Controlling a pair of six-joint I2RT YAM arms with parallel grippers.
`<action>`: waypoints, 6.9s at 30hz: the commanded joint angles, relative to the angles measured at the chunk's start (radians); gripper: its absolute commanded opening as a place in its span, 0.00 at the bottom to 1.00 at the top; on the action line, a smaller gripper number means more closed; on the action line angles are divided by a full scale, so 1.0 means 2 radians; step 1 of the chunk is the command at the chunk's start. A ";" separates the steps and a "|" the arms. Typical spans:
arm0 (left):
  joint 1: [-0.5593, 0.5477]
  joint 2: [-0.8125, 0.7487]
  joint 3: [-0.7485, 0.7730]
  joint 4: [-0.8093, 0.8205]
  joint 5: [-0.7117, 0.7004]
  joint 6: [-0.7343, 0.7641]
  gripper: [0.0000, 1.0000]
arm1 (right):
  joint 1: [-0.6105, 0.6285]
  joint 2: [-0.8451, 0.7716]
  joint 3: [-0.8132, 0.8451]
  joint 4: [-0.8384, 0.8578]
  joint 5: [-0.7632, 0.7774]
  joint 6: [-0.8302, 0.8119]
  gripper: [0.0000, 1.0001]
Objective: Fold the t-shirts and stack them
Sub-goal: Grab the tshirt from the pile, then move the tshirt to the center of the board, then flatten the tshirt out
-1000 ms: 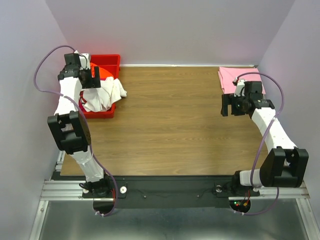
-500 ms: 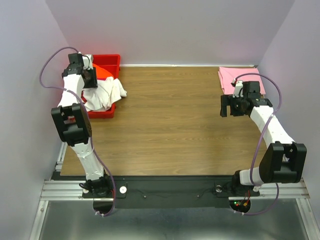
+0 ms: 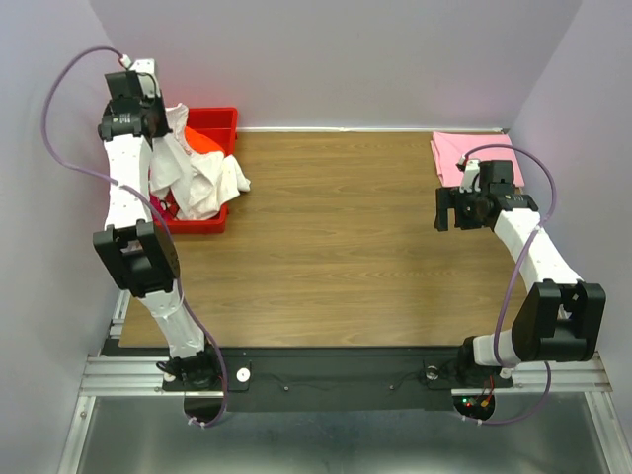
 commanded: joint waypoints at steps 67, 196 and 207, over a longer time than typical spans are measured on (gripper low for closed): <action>-0.111 -0.249 -0.363 0.201 0.259 0.201 0.12 | 0.001 -0.133 0.011 -0.017 -0.054 -0.087 1.00; -0.452 -0.186 -0.489 0.262 0.208 0.285 0.73 | 0.103 0.329 0.050 0.026 -0.398 0.013 0.68; -0.515 -0.215 -0.606 0.466 0.088 0.576 0.66 | 0.106 0.329 0.043 0.032 -0.398 0.019 0.61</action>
